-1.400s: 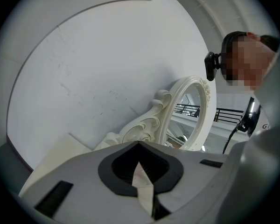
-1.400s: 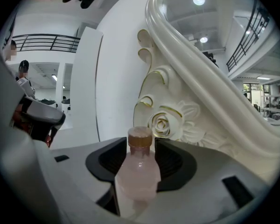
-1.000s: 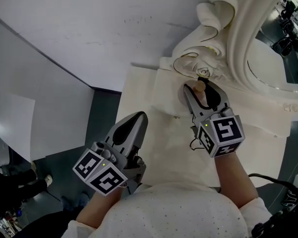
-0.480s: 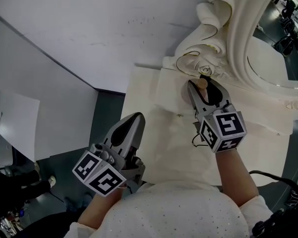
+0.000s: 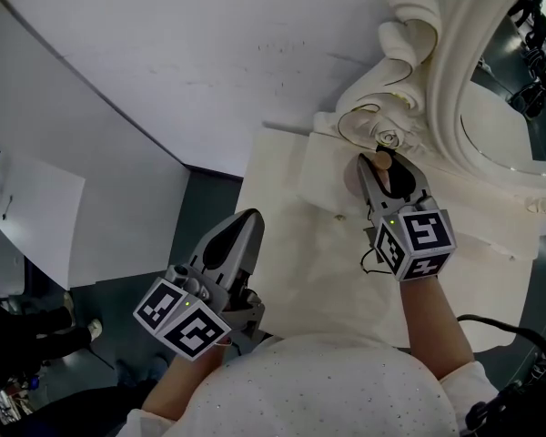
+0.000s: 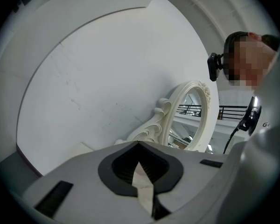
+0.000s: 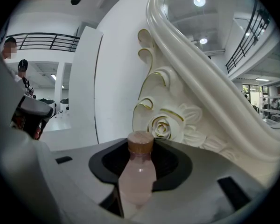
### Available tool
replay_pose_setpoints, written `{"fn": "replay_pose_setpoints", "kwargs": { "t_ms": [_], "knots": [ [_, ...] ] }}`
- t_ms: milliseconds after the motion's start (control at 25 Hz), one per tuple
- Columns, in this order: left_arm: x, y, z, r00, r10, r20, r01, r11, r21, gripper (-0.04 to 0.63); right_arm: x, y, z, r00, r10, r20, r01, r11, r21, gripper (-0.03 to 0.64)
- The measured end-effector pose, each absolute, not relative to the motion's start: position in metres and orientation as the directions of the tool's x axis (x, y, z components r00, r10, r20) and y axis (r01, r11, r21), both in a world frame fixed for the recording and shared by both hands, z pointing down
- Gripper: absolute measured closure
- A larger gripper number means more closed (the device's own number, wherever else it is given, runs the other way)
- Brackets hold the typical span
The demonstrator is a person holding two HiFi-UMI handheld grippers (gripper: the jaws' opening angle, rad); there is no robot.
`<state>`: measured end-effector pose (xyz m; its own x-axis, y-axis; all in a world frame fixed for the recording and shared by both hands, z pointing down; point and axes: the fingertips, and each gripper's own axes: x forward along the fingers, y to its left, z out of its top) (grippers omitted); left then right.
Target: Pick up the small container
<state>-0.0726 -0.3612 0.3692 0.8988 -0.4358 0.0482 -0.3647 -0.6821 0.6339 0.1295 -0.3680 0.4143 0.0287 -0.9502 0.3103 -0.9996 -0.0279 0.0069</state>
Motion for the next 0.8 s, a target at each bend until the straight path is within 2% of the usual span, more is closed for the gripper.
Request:
{"fn": "replay_pose_setpoints", "kwargs": {
  "t_ms": [280, 800],
  "knots": [
    [-0.080, -0.362, 0.370, 0.893, -0.447, 0.052, -0.376, -0.677, 0.632, 0.595, 0.130, -0.365, 0.413, 0.016, -0.952, 0.306, -0.999, -0.026, -0.028, 0.479],
    [-0.087, -0.344, 0.357, 0.880, -0.474, 0.035, -0.397, -0.693, 0.602, 0.595, 0.130, -0.349, 0.389, -0.003, -0.974, 0.226, -0.999, -0.009, -0.052, 0.479]
  ]
}}
